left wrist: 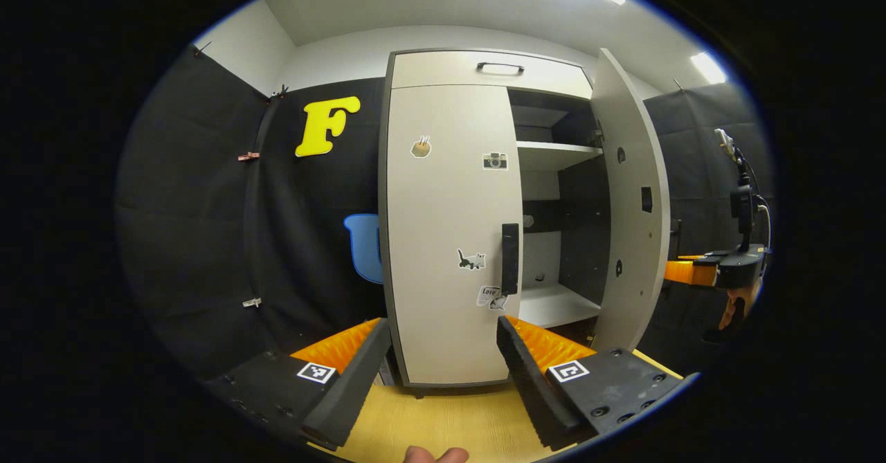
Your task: Open the right door of the double-door shoe cabinet with the right hand, and open the left door with the left hand.
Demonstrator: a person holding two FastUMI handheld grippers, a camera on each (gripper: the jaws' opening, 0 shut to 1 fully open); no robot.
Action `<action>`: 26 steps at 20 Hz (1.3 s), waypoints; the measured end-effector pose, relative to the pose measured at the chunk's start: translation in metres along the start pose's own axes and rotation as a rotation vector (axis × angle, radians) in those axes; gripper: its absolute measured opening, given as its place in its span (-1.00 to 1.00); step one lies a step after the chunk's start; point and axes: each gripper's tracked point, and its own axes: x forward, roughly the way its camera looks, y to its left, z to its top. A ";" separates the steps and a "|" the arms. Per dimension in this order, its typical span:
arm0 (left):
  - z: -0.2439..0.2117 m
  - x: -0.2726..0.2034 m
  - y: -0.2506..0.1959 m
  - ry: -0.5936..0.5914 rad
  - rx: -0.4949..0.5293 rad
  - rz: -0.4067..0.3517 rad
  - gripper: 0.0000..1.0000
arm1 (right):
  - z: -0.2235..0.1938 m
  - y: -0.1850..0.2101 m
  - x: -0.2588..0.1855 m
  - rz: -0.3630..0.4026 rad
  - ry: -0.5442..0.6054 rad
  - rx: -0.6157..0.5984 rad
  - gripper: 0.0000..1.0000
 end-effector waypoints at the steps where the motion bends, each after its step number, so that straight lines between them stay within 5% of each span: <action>1: 0.001 0.000 -0.004 -0.001 0.000 -0.007 0.92 | 0.000 -0.006 -0.001 -0.020 0.002 -0.009 -0.79; 5: -0.002 0.000 -0.023 0.006 -0.003 -0.042 0.92 | 0.004 -0.031 -0.007 -0.075 -0.009 -0.031 -0.66; 9: -0.001 -0.006 -0.038 0.004 0.004 -0.071 0.92 | 0.011 -0.042 -0.005 -0.047 -0.044 0.024 -0.71; 12: -0.001 -0.007 -0.045 0.005 0.009 -0.081 0.92 | 0.007 -0.022 -0.002 0.062 -0.016 0.055 -0.48; 15: 0.001 -0.008 -0.051 0.007 0.014 -0.086 0.92 | 0.004 -0.038 -0.005 0.038 0.005 -0.027 -0.38; 22: 0.006 -0.002 -0.056 0.003 0.038 -0.088 0.92 | 0.006 -0.041 -0.010 -0.002 -0.003 0.010 -0.39; 26: 0.010 0.016 -0.068 -0.003 0.049 -0.110 0.91 | 0.014 -0.045 -0.016 -0.032 -0.040 -0.006 -0.09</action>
